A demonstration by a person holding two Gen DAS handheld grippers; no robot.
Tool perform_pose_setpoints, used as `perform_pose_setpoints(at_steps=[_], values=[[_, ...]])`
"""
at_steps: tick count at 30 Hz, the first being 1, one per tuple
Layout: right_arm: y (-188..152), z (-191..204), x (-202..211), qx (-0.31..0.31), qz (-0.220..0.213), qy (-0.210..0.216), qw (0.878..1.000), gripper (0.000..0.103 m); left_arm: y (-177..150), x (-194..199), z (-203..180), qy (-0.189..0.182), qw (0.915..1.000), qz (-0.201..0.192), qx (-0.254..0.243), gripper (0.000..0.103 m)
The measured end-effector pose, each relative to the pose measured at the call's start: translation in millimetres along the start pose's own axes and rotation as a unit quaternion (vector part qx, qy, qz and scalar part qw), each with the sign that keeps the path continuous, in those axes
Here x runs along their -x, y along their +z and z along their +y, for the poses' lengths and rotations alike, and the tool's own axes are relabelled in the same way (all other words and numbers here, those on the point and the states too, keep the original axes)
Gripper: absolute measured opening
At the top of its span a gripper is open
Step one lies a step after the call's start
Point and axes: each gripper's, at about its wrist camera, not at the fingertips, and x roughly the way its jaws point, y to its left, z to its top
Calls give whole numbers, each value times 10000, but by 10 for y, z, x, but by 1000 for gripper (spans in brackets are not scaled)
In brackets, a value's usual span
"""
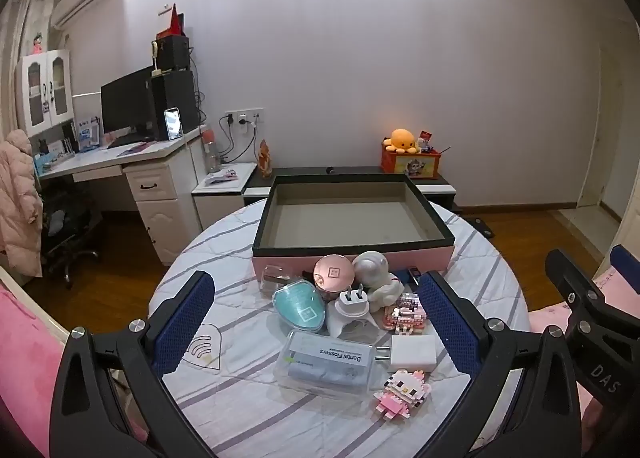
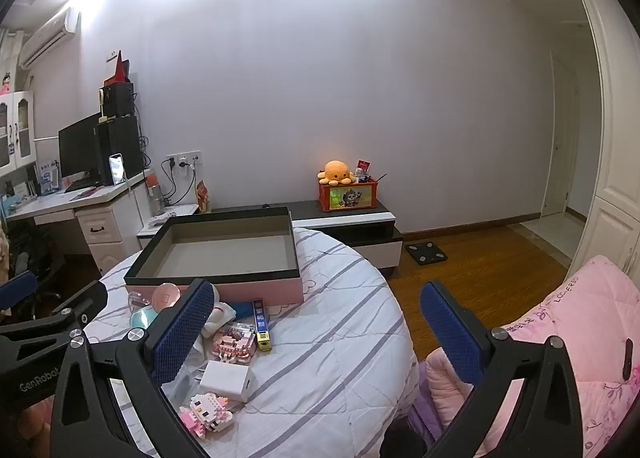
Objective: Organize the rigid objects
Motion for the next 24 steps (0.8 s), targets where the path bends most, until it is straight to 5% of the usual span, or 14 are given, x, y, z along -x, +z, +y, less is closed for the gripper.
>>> perform_pose_setpoints(at_steps=[24], values=[[39,-13,123,51,-309,-15,9995,103,46,224,-34,-44,9985,-539,-62,103]])
